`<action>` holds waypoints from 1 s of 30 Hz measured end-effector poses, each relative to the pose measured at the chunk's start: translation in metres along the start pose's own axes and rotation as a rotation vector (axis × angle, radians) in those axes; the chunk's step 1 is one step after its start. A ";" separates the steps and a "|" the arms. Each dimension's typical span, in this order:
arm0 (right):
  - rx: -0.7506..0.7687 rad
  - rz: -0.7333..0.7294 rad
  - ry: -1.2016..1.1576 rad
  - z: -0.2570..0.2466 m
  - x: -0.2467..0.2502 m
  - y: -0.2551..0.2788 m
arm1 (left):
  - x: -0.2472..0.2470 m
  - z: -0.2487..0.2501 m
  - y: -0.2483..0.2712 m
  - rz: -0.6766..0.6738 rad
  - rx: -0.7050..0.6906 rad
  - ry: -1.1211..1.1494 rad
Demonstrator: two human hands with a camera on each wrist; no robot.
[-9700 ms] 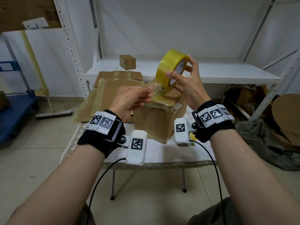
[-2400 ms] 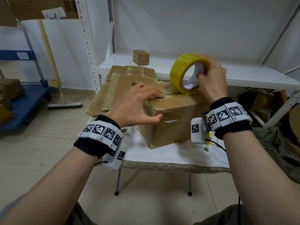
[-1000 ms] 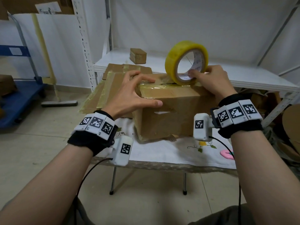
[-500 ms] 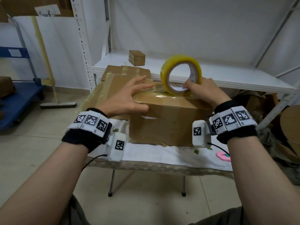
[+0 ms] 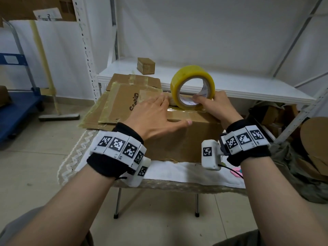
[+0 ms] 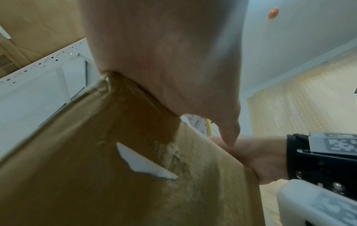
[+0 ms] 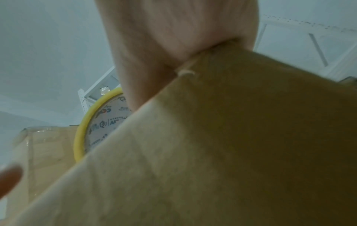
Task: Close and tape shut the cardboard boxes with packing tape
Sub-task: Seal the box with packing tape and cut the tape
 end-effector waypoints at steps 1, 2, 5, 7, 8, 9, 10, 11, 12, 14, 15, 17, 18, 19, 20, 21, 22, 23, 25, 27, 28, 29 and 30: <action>0.002 0.015 -0.016 0.000 0.000 0.000 | -0.001 -0.001 -0.001 -0.007 0.010 -0.009; 0.005 0.030 -0.019 0.002 0.001 -0.001 | -0.001 -0.001 -0.001 -0.013 0.020 -0.017; 0.001 0.067 0.020 0.006 0.002 -0.004 | -0.001 -0.001 -0.002 -0.024 0.030 -0.026; -0.015 0.102 -0.026 0.009 0.004 -0.006 | -0.001 -0.002 -0.002 -0.028 0.030 -0.031; -0.028 0.132 -0.081 0.011 0.006 -0.006 | -0.001 -0.002 -0.003 -0.030 0.032 -0.033; -0.035 0.164 -0.142 0.014 0.007 -0.006 | -0.001 -0.003 -0.003 -0.031 0.033 -0.035; -0.034 0.190 -0.192 0.016 0.009 -0.006 | -0.001 -0.003 -0.003 -0.031 0.032 -0.035; -0.030 0.213 -0.231 0.018 0.010 -0.005 | -0.001 -0.003 -0.003 -0.032 0.031 -0.033; -0.026 0.226 -0.267 0.019 0.011 -0.005 | -0.001 -0.003 -0.003 -0.034 0.031 -0.028; -0.019 0.247 -0.331 0.023 0.013 -0.004 | -0.001 -0.003 -0.002 -0.041 0.031 -0.011; -0.009 0.252 -0.345 0.024 0.013 -0.004 | -0.001 -0.003 -0.002 -0.041 0.030 -0.005; 0.018 0.249 -0.348 0.026 0.013 -0.004 | 0.000 -0.003 -0.002 -0.036 0.018 0.011; 0.028 0.240 -0.348 0.027 0.013 -0.004 | 0.000 -0.003 -0.001 -0.035 0.010 0.028; 0.035 0.235 -0.352 0.028 0.013 -0.005 | 0.001 -0.003 -0.002 -0.035 -0.001 0.042; 0.038 0.226 -0.349 0.029 0.013 -0.005 | 0.001 -0.004 -0.002 -0.033 -0.015 0.050; 0.034 0.215 -0.339 0.030 0.013 -0.006 | 0.000 -0.004 -0.002 -0.023 -0.033 0.051; 0.021 0.202 -0.322 0.031 0.013 -0.006 | 0.000 -0.005 -0.002 -0.009 -0.054 0.052; 0.013 0.181 -0.308 0.033 0.013 -0.006 | 0.001 -0.005 -0.002 0.005 -0.072 0.054; 0.018 0.139 -0.294 0.031 0.013 -0.005 | 0.003 -0.005 -0.002 0.032 -0.100 0.070; 0.037 0.097 -0.285 0.028 0.012 -0.003 | 0.005 -0.004 -0.001 0.052 -0.122 0.079; 0.038 0.081 -0.287 0.026 0.012 -0.001 | 0.005 -0.003 -0.001 0.057 -0.130 0.078; 0.035 0.069 -0.290 0.026 0.013 -0.001 | 0.006 -0.002 -0.001 0.056 -0.131 0.076; 0.032 0.057 -0.297 0.025 0.014 0.001 | 0.006 -0.001 -0.001 0.054 -0.126 0.073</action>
Point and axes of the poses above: each hand's wrist, its own y-axis away from the middle knuckle, its own x-axis out of the back of the hand, z = x × y, the point moved 3 cm from there along -y, towards the middle knuckle, and after that the axes turned 10 degrees about x, right-handed, at the moved point
